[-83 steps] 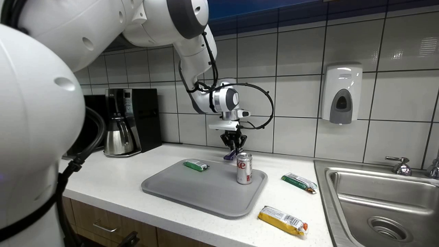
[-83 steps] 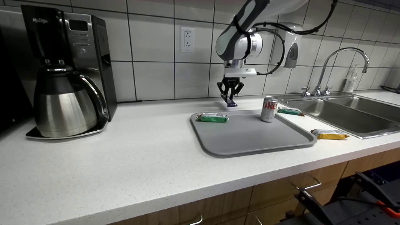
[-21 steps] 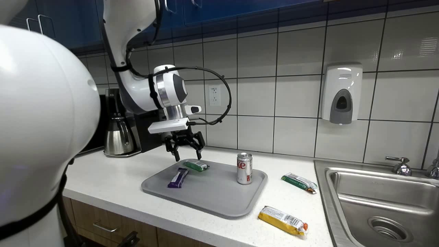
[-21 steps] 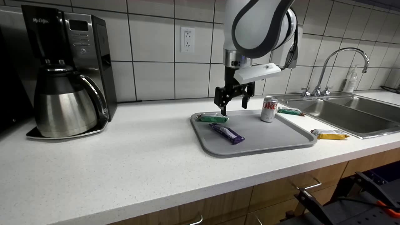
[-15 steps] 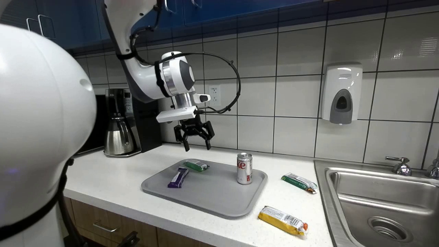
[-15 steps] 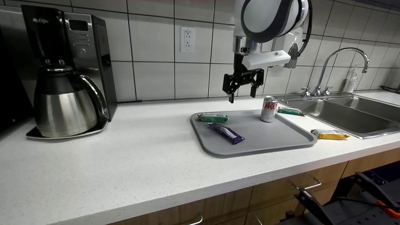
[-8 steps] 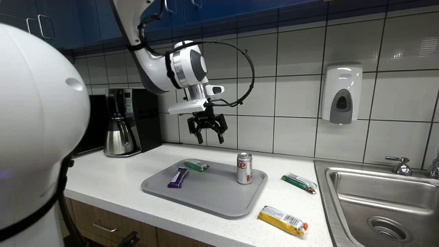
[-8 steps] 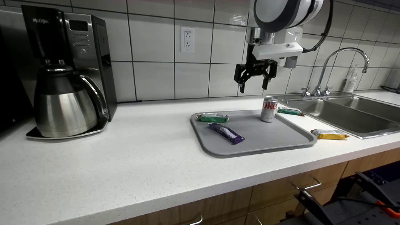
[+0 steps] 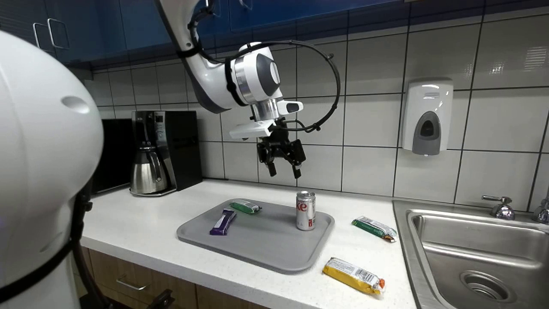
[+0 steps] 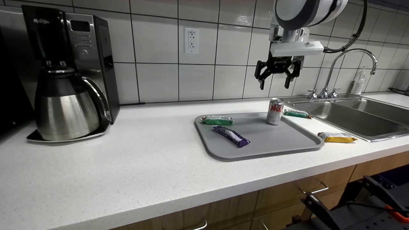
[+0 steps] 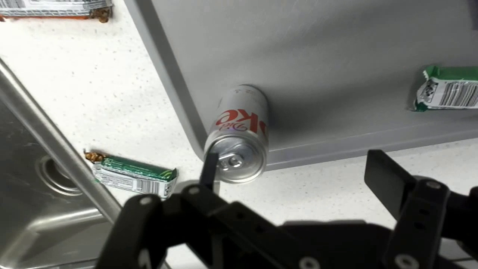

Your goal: Put the chocolate bars on the tray

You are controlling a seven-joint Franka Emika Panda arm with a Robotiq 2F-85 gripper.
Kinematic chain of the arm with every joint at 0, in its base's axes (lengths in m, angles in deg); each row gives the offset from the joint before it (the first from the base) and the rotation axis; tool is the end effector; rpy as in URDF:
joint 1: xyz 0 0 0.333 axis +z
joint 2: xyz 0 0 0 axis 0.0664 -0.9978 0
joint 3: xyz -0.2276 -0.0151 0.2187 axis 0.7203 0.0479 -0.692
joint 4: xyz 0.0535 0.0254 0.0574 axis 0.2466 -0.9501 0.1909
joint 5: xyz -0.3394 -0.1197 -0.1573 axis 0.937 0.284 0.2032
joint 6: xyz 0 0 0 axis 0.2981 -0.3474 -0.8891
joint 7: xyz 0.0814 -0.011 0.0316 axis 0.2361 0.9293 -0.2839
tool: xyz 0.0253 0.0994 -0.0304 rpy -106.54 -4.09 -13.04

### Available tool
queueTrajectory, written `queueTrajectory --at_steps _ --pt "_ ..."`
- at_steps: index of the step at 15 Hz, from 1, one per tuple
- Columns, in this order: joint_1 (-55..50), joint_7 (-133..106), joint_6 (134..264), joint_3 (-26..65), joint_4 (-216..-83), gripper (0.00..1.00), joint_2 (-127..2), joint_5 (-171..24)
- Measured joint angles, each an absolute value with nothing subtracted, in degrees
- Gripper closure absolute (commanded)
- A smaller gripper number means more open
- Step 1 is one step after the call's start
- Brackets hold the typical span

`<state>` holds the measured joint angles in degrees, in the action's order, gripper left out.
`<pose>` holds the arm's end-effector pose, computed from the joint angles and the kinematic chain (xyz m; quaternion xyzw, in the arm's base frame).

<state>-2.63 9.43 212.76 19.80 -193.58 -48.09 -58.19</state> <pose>0.5114 -0.0237 0.3204 0.9829 -0.1351 0.0987 0.0773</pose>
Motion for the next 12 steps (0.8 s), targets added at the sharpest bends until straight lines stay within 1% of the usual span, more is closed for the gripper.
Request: queueTrajectory --at_steps 12 --pt "-8.07 21.84 212.74 24.81 -192.36 0.00 -48.72 -58.18"
